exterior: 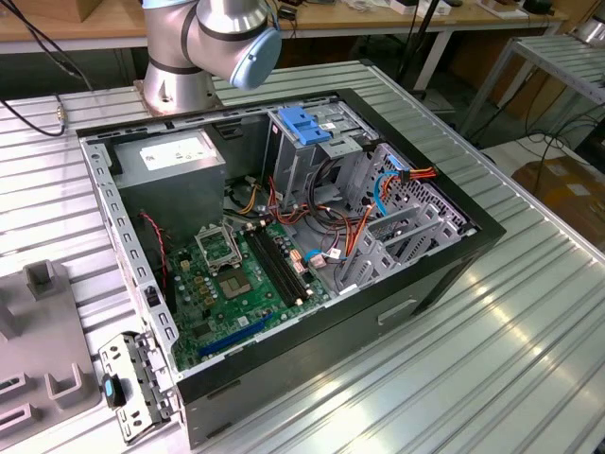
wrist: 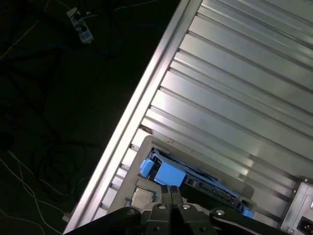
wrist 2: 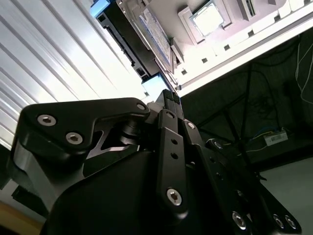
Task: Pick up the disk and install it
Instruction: 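Pick up the disk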
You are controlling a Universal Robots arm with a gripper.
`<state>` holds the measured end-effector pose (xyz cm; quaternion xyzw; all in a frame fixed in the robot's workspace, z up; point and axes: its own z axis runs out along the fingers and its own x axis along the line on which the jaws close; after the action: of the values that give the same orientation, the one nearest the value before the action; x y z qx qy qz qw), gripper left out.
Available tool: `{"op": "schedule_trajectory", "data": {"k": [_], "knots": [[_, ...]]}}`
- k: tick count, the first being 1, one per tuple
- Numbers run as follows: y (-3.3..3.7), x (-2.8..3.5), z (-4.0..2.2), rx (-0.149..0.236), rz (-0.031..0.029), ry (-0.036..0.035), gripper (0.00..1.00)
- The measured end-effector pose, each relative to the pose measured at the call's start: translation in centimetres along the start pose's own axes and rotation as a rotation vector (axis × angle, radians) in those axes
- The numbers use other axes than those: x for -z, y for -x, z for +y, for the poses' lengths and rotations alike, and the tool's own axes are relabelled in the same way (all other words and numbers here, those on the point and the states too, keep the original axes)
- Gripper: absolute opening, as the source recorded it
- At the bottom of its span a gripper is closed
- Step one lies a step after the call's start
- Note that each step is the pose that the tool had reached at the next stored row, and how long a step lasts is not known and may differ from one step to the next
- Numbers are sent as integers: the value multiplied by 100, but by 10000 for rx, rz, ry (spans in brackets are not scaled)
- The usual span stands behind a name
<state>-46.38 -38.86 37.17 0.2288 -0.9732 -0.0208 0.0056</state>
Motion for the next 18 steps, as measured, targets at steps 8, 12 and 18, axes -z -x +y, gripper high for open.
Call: {"op": "schedule_trajectory", "data": {"k": [8, 12, 18], "knots": [[0, 0, -1, 514, 22, -1, 11], [-1, 0, -2, 746, 31, -1, 11], [-1, 0, -2, 1055, 45, -2, 11]]}}
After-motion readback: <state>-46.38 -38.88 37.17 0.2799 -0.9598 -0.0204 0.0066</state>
